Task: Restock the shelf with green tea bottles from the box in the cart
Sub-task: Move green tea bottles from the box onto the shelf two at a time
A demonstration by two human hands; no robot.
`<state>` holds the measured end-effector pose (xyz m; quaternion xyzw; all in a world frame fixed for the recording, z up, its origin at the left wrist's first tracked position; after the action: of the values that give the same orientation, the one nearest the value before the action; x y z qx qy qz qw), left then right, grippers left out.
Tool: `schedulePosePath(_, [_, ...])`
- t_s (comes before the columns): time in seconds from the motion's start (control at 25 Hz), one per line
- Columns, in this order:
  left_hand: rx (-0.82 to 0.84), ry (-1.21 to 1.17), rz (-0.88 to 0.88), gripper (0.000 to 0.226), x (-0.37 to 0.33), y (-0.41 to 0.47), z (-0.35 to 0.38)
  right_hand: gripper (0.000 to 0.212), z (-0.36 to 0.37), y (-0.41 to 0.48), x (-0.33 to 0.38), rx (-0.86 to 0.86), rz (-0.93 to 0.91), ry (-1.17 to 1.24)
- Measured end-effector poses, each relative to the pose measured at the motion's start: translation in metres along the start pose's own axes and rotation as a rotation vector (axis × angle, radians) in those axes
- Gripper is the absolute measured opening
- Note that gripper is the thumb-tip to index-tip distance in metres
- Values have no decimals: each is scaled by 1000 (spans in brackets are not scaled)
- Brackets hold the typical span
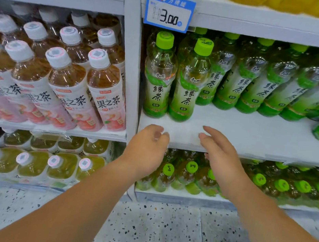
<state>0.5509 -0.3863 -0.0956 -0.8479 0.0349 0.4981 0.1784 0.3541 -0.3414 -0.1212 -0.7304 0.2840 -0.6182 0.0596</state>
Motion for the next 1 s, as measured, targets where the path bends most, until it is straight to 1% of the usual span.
schedulePosePath(0.04, [25, 17, -1, 44, 2, -8, 0, 36, -4, -11, -7, -5, 34, 15])
schedulePosePath(0.12, [62, 40, -11, 44, 5, -28, 2, 43, -10, -34, -19, 4, 85, 22])
schedulePosePath(0.2, [100, 57, -14, 45, 3, -53, 6, 50, -18, -61, -28, 1, 127, -20])
schedulePosePath(0.32, [145, 91, -2, 47, -9, -92, 11, 52, -38, -105, -32, -14, 173, -77])
schedulePosePath(0.56, [225, 75, 58, 44, -58, -184, 20, 53, -95, -222, -36, -150, 277, 55])
schedulePosePath(0.68, [261, 38, 74, 45, -84, -226, 31, 48, -121, -273, -41, -205, 281, 71])
schedulePosePath(0.84, [281, 60, 158, 47, -124, -270, 51, 50, -159, -333, -47, -261, 297, 83])
schedulePosePath(1.0, [379, 94, 250, 50, -171, -300, 93, 51, -215, -380, -57, -276, 242, 136])
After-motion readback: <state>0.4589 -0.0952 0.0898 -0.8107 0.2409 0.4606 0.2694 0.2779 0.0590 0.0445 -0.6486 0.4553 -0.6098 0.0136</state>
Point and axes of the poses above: each hand's wrist, its own y-axis towards the middle knuckle, its own z-axis out of the palm, x = y × z, the point moved 5 cm from there along y, towards the middle knuckle, and after that the axes turned 6 degrees about z, right-handed, at the moved point
